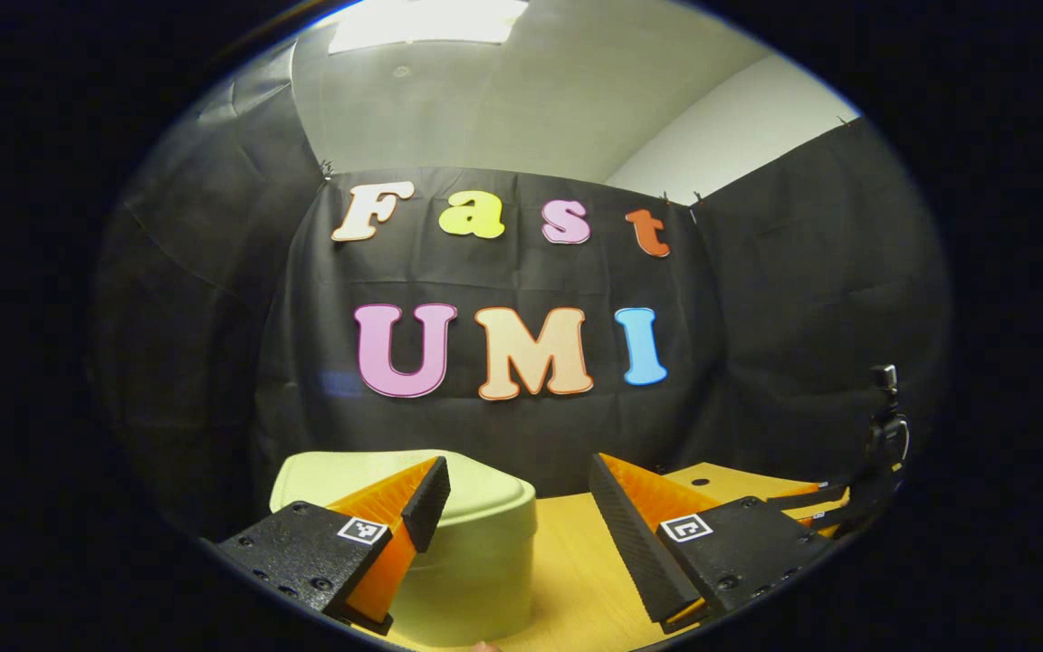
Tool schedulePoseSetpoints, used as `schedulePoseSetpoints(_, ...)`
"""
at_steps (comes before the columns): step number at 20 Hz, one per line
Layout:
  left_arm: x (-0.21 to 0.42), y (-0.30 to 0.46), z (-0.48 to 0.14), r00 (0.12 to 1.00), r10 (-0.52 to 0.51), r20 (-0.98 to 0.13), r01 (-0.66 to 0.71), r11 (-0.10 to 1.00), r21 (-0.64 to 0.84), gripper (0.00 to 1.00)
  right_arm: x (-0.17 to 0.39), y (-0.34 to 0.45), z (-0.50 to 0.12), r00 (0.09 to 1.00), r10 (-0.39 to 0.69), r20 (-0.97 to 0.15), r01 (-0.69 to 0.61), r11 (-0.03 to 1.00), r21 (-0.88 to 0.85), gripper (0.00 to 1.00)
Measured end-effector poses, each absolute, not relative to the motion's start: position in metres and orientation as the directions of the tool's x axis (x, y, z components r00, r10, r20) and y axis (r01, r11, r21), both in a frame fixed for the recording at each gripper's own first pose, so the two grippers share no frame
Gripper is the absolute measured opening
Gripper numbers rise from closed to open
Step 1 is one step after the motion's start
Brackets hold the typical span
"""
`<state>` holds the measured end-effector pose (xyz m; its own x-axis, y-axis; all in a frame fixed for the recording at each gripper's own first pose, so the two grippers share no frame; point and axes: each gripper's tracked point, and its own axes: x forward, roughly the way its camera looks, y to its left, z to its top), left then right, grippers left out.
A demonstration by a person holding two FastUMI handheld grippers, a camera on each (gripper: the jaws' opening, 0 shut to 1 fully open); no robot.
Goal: Press the lid of the desktop garbage bin to open it, pick up the crumpled paper on the desktop and throw it into the bin, then pick up the pop can on the desktop and drop it into the bin, and finally close the garbage bin lid.
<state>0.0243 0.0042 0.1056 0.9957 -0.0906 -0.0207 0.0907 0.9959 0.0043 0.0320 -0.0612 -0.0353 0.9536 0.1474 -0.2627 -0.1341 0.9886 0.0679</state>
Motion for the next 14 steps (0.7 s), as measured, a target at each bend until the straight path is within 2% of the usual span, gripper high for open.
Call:
schedulePoseSetpoints(3, 0.01, -0.024, 0.097, 0.985, -0.174, -0.007, 0.174, 0.984, -0.034, 0.96, 0.035, -0.05, -0.043, 0.948, 0.16, -0.274, -0.153, 0.987, 0.048, 0.99)
schedulePoseSetpoints(5, 0.002, -0.036, 0.08, 0.976, -0.215, -0.024, 0.214, 0.976, -0.048, 0.93, 0.035, -0.042, -0.048, 0.941, 0.178, -0.287, -0.172, 0.984, 0.046, 0.99)
schedulePoseSetpoints(14, -0.005, -0.05, 0.005, 0.951, -0.284, -0.121, 0.269, 0.954, -0.13, 0.94, 0.037, -0.028, -0.052, 0.938, 0.197, -0.284, -0.194, 0.98, 0.038, 0.99)
